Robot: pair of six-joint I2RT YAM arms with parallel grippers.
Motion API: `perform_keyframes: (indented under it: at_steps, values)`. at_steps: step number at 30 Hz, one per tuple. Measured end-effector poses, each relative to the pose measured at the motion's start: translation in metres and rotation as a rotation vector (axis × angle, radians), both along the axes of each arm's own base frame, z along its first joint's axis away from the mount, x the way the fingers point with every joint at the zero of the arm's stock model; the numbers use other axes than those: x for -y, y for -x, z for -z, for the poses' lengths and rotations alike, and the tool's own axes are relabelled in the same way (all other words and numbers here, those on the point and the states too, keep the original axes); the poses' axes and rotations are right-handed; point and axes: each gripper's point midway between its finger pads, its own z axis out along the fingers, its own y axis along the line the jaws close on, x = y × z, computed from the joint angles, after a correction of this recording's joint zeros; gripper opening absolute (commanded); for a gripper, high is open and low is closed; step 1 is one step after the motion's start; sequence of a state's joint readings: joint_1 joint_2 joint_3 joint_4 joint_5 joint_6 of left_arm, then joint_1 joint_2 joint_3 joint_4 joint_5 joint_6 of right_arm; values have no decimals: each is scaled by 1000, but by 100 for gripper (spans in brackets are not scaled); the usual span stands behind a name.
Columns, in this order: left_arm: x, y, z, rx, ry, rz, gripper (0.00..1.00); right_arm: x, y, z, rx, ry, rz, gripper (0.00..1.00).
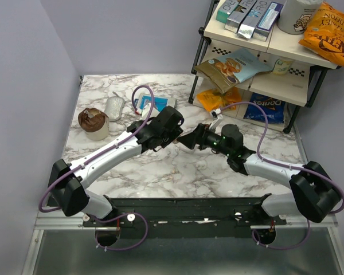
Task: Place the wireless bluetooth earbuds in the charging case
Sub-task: Open the charging case.
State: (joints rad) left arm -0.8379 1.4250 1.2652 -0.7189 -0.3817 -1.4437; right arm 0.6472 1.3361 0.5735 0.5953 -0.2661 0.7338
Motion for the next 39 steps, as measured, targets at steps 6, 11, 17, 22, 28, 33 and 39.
perform_keyframes:
  at_steps: [6, 11, 17, 22, 28, 33, 39]
  values:
    - [-4, -3, -2, 14, -5, -15, 0, 3, 1, 6, -15, 17, 10, 90]
    - [-4, -2, -12, 34, 16, -15, 0, 6, 1, 14, -33, 39, 24, 90]
    - [-5, -1, -17, 45, 27, -16, 0, 10, 3, 16, -29, 43, 30, 89]
    - [-5, -2, -16, 49, 30, -16, 0, 14, 18, 5, 31, -10, -2, 80]
    - [-9, 0, -20, 68, 56, -19, 0, 7, 30, -15, 121, -87, -84, 82]
    - [-9, 1, -32, 95, 87, -19, 0, 1, 36, -26, 161, -123, -134, 81]
    - [-5, 2, -33, 90, 105, -6, 0, -5, 30, -32, 168, -126, -143, 77]
